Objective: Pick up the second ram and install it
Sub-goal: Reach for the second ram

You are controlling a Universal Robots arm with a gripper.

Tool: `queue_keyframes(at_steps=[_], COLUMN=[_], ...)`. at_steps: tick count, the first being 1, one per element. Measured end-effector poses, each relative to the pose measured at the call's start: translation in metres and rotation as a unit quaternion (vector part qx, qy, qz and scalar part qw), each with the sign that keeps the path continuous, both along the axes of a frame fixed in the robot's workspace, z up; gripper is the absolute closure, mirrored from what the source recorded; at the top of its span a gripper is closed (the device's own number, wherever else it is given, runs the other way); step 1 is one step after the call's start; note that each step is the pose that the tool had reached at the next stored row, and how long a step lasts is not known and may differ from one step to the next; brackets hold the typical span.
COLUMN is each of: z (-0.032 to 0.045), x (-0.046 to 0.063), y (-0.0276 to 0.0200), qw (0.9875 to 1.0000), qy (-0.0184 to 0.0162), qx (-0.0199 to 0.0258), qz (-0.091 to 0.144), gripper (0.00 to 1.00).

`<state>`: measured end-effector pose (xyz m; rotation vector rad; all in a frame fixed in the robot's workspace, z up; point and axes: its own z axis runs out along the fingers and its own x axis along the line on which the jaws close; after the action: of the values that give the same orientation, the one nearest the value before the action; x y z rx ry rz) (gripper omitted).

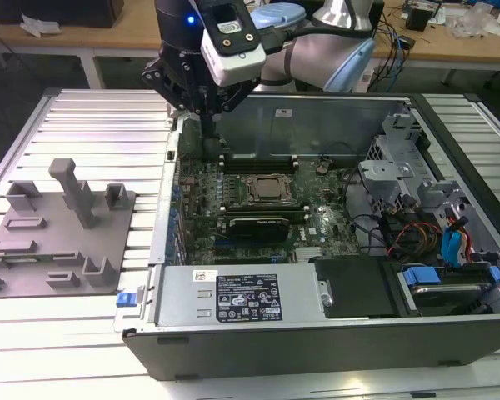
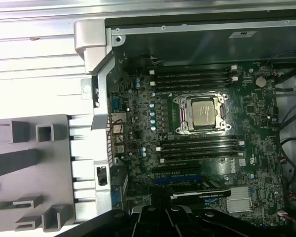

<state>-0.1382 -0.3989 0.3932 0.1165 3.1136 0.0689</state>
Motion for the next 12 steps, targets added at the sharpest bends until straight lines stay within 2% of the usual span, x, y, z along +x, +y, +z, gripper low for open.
queue_keyframes(at_steps=[9,12], z=[-0.0012,-0.0016], x=[-0.046,-0.053], y=[0.0002,0.0003], qw=[1.0,1.0], qy=[-0.0005,-0.0005], qx=[0.0,0.0], qz=[0.0,0.0], gripper=[0.92,0.92])
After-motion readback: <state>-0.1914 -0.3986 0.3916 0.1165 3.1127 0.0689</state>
